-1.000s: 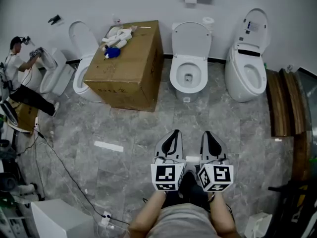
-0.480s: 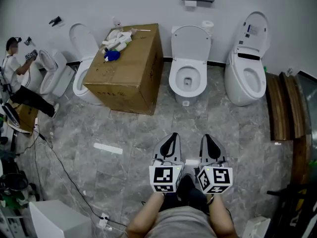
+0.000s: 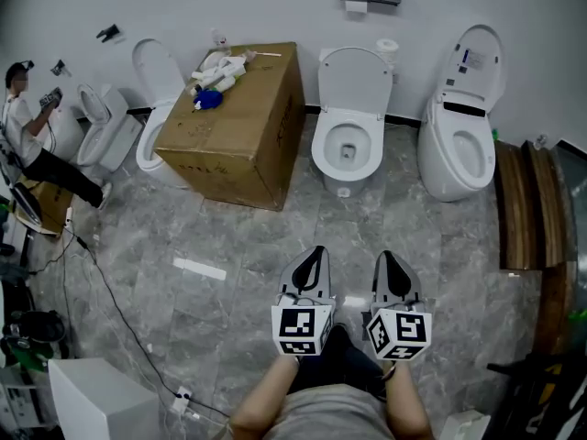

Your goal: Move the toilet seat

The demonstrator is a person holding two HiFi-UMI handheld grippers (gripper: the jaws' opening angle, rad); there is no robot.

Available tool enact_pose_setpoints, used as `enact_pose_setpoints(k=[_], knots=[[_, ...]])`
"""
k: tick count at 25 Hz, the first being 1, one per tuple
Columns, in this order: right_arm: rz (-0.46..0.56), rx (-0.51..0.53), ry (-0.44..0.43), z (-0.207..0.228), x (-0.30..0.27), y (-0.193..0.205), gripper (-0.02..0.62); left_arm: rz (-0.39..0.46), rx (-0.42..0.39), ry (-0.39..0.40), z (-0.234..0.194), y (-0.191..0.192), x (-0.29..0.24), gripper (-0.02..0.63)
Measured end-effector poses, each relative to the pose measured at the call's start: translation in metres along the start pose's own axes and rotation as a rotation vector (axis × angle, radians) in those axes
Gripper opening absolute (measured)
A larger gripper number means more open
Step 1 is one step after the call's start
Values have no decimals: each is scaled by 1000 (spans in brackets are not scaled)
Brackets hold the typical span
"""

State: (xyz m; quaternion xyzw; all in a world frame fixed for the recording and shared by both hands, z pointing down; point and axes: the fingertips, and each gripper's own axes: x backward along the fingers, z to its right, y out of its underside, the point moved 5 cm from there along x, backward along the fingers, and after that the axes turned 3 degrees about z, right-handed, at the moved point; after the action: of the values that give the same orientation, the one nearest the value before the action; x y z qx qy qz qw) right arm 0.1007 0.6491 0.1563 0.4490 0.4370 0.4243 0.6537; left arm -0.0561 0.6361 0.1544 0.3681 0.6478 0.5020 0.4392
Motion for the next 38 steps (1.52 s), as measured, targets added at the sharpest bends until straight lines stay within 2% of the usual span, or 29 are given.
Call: enact_pose_setpoints(k=[12, 28, 38], knots=[[-25, -22, -22, 10, -36, 3, 15, -20, 5, -44, -16, 2, -23, 17], [-44, 15, 32, 11, -165, -25, 15, -33, 24, 15, -83, -26, -142, 17], [-50, 19, 56, 4, -229, -34, 15, -53, 43, 42, -123, -33, -192, 17]])
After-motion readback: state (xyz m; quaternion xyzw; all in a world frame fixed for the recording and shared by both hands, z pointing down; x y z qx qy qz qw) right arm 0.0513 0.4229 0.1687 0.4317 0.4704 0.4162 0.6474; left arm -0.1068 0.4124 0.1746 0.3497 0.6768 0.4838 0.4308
